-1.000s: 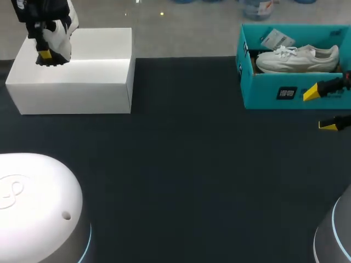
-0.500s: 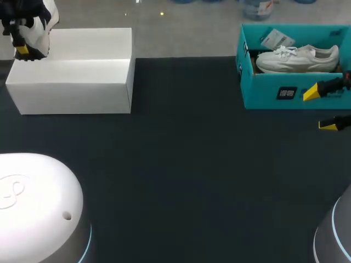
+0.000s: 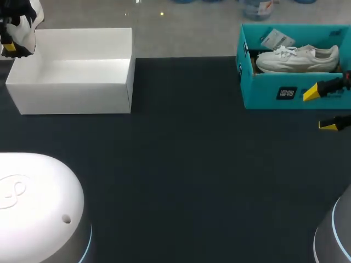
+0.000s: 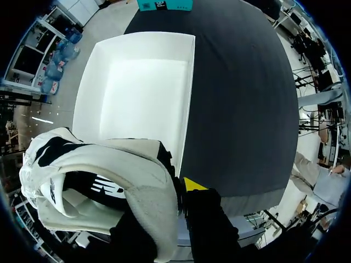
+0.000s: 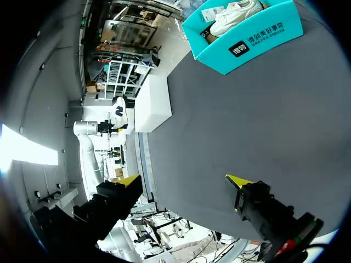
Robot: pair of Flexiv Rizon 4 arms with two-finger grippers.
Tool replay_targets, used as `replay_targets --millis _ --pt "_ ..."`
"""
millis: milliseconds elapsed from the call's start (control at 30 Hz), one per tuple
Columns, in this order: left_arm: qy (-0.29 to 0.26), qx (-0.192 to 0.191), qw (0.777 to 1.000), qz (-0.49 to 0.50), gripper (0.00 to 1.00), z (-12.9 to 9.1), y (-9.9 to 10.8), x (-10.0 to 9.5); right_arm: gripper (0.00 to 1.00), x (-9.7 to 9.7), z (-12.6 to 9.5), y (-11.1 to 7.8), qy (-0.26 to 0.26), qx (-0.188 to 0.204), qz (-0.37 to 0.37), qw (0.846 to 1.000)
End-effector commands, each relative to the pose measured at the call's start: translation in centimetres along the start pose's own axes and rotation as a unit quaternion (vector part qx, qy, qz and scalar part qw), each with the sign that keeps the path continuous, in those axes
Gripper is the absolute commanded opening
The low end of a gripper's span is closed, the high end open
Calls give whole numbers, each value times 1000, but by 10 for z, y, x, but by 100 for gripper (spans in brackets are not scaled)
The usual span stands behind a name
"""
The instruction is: Take the shoe out of the shoebox, open the shoe tongue, remove and reinsert the insole, then place the shoe into the shoebox
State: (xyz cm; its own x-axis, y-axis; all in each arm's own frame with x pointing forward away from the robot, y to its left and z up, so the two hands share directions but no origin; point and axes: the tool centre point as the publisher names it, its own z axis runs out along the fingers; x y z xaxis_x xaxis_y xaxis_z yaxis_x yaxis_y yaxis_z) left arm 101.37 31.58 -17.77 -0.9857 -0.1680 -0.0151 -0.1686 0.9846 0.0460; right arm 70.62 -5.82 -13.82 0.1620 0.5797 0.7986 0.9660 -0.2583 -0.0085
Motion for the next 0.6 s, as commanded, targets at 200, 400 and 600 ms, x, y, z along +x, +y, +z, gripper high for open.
replay_targets --millis 200,400,600 --pt "12 0 1000 -2 0 1 -2 -10 100 0 1 -1 -1 -1 0 1000" --pt "27 21 999 22 0 1 0 -8 100 0 1 -1 -1 -1 0 1000" --pt "112 -27 946 302 0 7 10 -11 100 0 1 -1 -1 -1 0 1000"
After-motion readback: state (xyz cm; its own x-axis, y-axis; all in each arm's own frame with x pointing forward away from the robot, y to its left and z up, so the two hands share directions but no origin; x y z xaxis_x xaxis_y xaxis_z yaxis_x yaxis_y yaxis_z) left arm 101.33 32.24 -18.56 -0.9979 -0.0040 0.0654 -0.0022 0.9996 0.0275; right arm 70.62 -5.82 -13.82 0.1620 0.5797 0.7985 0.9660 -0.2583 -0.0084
